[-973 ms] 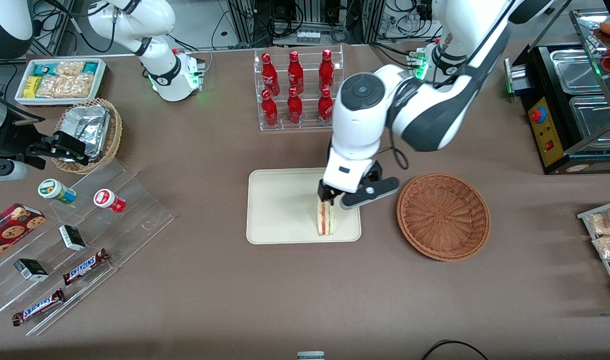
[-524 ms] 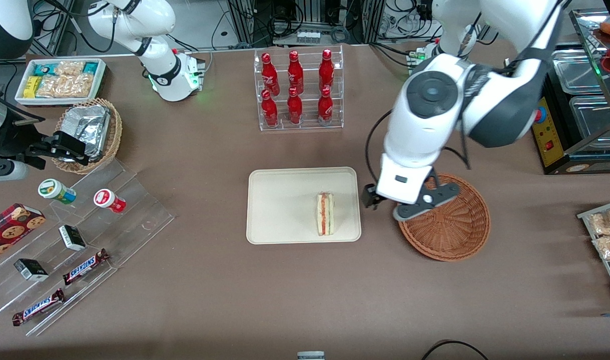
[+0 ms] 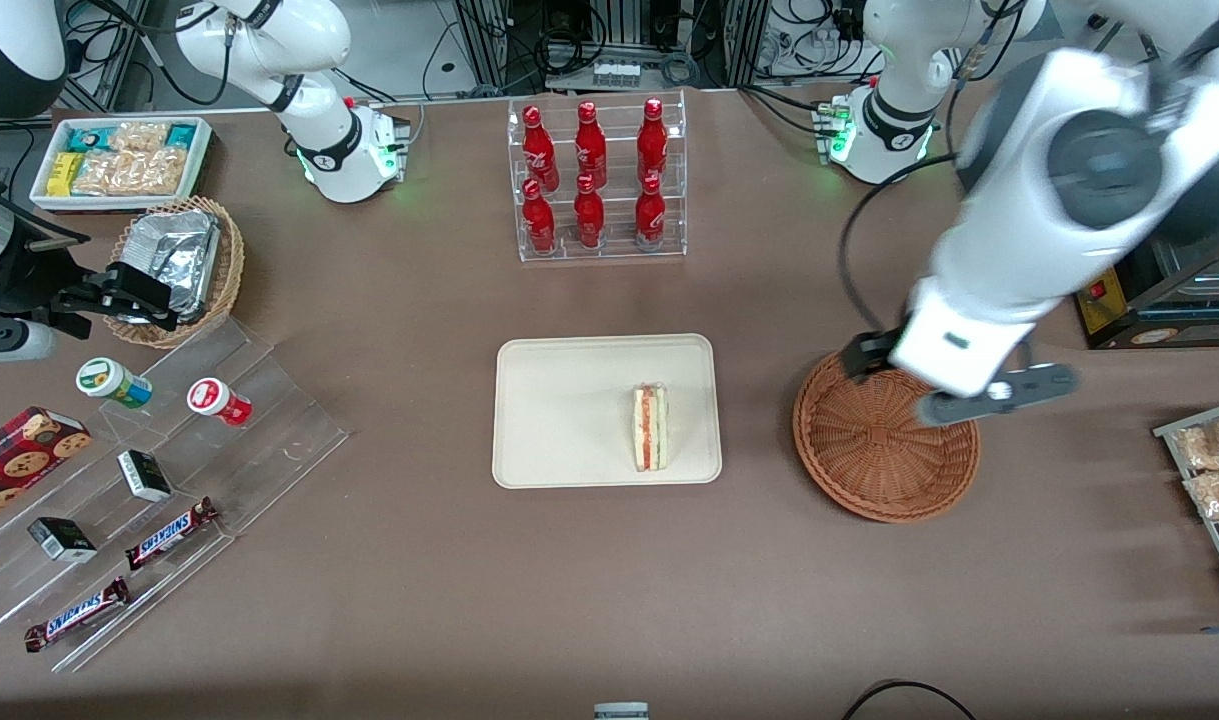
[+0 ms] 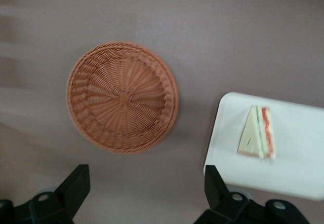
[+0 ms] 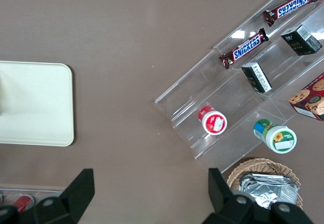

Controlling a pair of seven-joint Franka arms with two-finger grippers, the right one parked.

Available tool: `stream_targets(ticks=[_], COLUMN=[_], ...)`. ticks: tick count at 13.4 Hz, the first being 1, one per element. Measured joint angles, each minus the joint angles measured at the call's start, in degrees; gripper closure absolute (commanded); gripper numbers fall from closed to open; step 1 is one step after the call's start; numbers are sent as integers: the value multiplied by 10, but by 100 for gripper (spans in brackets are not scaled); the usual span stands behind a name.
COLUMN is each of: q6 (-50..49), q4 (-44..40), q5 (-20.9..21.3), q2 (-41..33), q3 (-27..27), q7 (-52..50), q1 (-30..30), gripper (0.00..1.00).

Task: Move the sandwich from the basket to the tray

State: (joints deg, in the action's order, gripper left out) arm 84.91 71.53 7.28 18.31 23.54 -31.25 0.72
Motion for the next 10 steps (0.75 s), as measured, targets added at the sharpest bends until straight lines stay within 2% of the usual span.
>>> stream_targets(ticks=[2, 4, 10], q6=[-29, -54, -59], q4=[0, 14, 148], q5=[-34, -47, -48], q2=[-31, -61, -131], q3=[-52, -85, -115], q7=[78, 125, 138], q1=[-4, -11, -34], gripper=[0, 0, 0])
